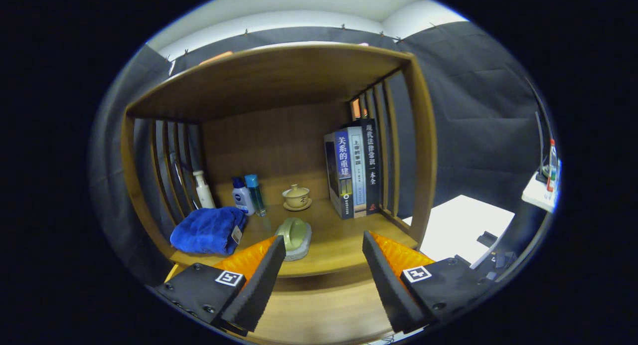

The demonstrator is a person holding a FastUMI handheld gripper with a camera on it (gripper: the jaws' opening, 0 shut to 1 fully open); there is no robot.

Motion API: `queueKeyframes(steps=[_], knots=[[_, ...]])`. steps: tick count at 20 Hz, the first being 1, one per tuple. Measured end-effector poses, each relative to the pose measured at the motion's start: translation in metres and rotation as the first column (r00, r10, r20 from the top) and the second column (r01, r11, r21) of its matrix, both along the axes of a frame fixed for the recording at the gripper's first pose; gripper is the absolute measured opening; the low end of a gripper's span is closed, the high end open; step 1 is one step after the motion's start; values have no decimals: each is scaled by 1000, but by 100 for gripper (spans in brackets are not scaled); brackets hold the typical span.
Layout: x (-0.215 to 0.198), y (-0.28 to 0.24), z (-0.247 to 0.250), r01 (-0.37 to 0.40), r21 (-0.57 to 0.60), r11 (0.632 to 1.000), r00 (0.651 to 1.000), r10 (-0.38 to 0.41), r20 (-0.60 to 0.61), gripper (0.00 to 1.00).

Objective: Pull open the drawer, take out the items inside it, and place them on the countertop above the cabinet.

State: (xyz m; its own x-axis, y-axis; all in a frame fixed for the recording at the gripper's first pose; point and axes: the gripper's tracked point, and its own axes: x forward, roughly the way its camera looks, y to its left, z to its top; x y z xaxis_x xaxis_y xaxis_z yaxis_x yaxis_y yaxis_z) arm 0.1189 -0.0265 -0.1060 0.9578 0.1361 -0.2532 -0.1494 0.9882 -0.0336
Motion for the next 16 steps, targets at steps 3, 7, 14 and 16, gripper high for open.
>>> queueKeyframes(steps=[3,7,14,16], knots=[[-27,-26,-6,18,14,1000,1000,-18,16,99],[-58,-55,-9,35,51,998,998,-38,50,98],[-112,-97,-36,24,-20,1000,996,-22,90,98],[-125,-102,-49,18,-15,1000,997,-17,72,98]])
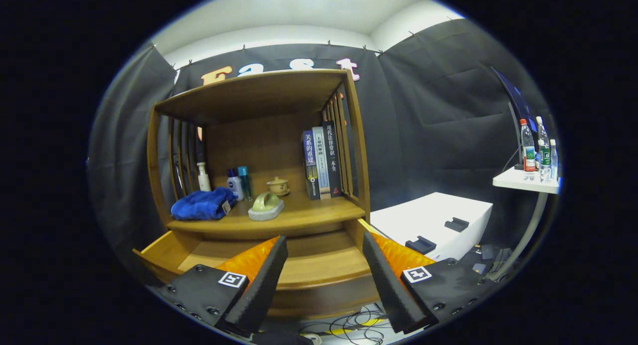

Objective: Pull open the drawer, take out the items inside it, and place them on the countertop above the cabinet.

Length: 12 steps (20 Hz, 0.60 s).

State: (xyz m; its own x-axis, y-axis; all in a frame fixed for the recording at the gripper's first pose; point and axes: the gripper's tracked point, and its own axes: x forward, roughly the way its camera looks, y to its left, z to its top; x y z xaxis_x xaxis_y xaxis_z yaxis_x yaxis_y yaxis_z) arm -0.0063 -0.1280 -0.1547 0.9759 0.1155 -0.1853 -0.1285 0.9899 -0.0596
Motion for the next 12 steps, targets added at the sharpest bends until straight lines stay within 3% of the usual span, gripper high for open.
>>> queueKeyframes(steps=[6,12], knots=[[-23,-11,-43,-11,1,1000,998,11,-57,98],[-17,0,-83,-35,-40,999,989,29,-144,98]])
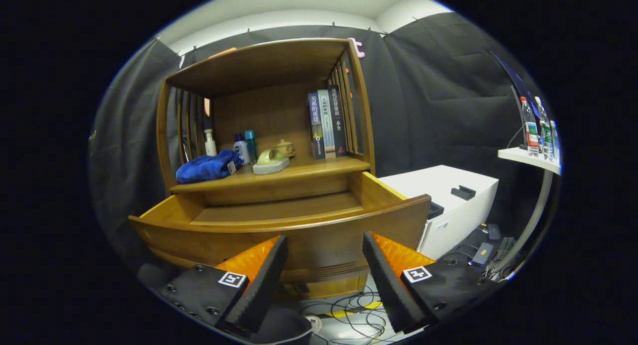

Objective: Pull open the drawer, take out the items inside it, and place them on the countertop above the cabinet.

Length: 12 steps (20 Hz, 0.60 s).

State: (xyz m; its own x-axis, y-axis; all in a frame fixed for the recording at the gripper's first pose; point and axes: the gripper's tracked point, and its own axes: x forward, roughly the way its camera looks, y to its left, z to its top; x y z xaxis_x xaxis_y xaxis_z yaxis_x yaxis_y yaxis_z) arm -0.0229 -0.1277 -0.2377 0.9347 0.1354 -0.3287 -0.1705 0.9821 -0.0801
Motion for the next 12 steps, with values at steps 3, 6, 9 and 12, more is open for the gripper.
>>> queueKeyframes(steps=[3,6,9,12], knots=[[6,4,-3,-27,-30,999,1000,26,-17,98],[8,3,-2,-40,-25,999,999,39,-20,96],[24,2,0,-15,-27,1000,1000,15,-23,97],[36,9,-1,-35,-51,998,999,34,-22,95]])
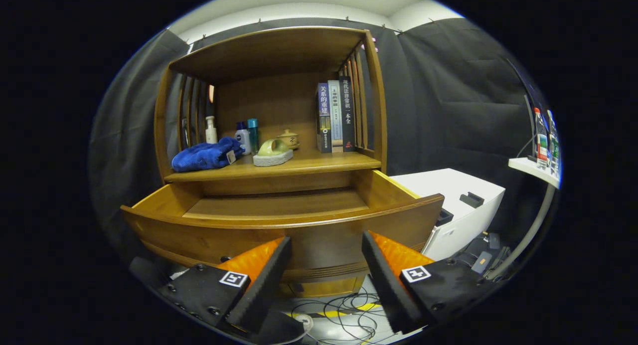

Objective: Pull open the drawer, take out the items inside it, and place them on the countertop above the cabinet.

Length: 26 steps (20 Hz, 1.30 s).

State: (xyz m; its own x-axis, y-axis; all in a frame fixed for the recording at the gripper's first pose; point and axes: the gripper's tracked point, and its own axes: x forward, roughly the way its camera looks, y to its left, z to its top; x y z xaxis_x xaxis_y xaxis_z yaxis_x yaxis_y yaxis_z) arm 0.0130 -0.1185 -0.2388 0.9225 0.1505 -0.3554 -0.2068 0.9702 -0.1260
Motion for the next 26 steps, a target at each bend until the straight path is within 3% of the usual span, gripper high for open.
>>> queueKeyframes(steps=[5,26], knots=[[27,10,-2,-7,47,999,1000,7,-11,94],[132,54,-31,-19,-42,999,998,16,-63,94]])
